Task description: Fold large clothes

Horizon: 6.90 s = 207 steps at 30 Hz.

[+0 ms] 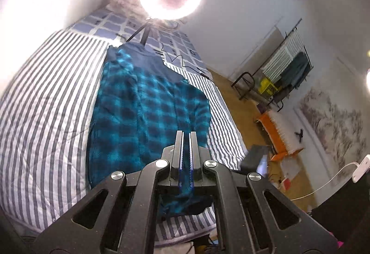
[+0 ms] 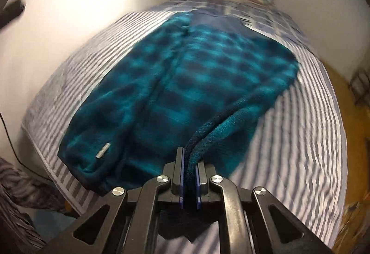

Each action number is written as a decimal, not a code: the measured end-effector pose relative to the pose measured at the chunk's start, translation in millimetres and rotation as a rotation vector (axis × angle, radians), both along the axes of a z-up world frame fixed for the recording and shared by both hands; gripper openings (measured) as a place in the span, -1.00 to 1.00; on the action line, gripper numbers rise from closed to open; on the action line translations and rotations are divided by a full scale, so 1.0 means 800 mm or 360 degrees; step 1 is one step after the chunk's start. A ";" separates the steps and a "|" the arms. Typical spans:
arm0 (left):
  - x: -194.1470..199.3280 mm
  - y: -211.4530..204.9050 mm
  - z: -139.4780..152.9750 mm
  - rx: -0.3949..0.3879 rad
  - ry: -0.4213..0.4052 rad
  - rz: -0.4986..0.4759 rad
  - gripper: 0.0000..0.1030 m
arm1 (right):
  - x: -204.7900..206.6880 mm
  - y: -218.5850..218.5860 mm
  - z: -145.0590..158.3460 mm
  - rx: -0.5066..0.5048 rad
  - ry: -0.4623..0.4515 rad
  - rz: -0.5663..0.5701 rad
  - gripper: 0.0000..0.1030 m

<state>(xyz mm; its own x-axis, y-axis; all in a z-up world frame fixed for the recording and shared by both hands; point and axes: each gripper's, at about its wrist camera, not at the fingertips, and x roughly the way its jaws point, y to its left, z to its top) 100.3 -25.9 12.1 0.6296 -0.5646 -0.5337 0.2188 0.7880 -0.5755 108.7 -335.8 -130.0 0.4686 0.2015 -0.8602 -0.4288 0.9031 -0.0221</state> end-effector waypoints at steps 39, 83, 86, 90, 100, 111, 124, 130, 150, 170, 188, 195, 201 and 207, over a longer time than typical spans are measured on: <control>-0.028 0.052 -0.028 -0.0037 0.0124 0.0181 -0.99 | 0.142 -0.190 -0.004 0.0989 0.0285 -0.0492 0.48; 0.001 0.055 -0.071 0.0059 0.0314 0.0217 -0.99 | 0.427 0.130 -0.091 -0.0103 0.0057 0.0044 -0.72; 0.002 0.052 -0.071 0.0066 0.0316 0.0207 -0.99 | 0.428 0.121 -0.080 0.0032 0.0075 0.0043 -0.36; -0.004 0.046 -0.064 0.0083 0.0281 0.0181 -0.99 | 0.410 0.094 -0.033 0.0152 0.0046 0.0015 -0.13; -0.012 0.040 -0.070 0.0016 0.0313 0.0089 -0.60 | 0.240 -0.053 0.109 0.0441 -0.0034 -0.0170 0.01; 0.007 -0.016 -0.105 -0.0153 0.0442 -0.0133 0.00 | 0.016 -0.136 0.029 0.0567 0.0286 -0.0388 0.08; 0.063 -0.076 -0.234 -0.0190 0.0896 -0.0146 0.00 | -0.018 -0.133 -0.077 0.0934 0.0633 -0.0491 0.34; 0.060 -0.100 -0.241 -0.0081 0.0844 -0.0240 -0.27 | -0.010 -0.125 -0.111 0.1032 0.0754 -0.0493 0.30; -0.004 -0.117 -0.232 0.0150 0.0661 -0.0401 -0.82 | -0.026 -0.140 -0.081 0.1071 0.0691 -0.0297 -0.71; -0.006 0.065 -0.237 -0.0094 0.0695 0.0151 0.19 | -0.045 -0.195 -0.109 0.1183 0.0643 -0.0400 0.36; -0.030 0.051 -0.200 -0.0276 0.0591 0.0030 -0.81 | -0.067 -0.149 -0.052 0.1305 0.0565 -0.0199 -0.68; -0.023 0.046 -0.281 -0.0123 0.0829 0.0085 -0.82 | -0.072 -0.126 -0.106 0.0937 0.0706 -0.0281 -0.72; -0.027 0.058 -0.259 -0.0107 0.0791 0.0088 -0.76 | -0.070 -0.134 -0.100 0.1008 0.0725 -0.0276 -0.69; -0.067 0.077 -0.200 0.0042 0.0673 0.0175 -0.68 | -0.077 -0.157 -0.039 0.0899 0.0573 -0.0256 -0.13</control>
